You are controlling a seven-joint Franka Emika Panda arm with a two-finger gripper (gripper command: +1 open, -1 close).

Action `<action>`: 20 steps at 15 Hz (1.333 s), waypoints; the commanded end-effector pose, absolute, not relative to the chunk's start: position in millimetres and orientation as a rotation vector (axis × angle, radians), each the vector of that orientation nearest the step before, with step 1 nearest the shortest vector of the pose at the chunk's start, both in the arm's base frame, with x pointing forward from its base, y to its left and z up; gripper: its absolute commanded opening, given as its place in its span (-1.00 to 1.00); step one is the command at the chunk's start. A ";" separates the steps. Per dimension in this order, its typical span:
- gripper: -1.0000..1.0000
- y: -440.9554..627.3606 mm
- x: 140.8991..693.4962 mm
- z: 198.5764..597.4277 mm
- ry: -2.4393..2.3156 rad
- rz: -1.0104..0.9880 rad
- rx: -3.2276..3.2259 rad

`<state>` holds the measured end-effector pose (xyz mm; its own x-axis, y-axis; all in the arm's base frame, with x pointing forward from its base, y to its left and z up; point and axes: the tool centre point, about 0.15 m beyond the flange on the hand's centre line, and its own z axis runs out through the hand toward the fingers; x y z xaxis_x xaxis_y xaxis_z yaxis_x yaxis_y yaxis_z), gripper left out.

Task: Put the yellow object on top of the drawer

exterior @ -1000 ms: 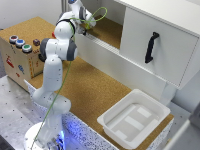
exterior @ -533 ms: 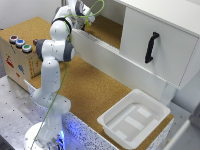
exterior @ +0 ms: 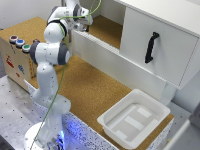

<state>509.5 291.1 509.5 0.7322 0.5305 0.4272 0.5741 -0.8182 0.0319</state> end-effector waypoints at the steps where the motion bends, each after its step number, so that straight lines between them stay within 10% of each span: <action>1: -1.00 294.9 431.0 505.6 -1.091 -0.750 -2.560; 20: -1.00 434.3 343.5 470.3 -1.686 -0.602 -1.990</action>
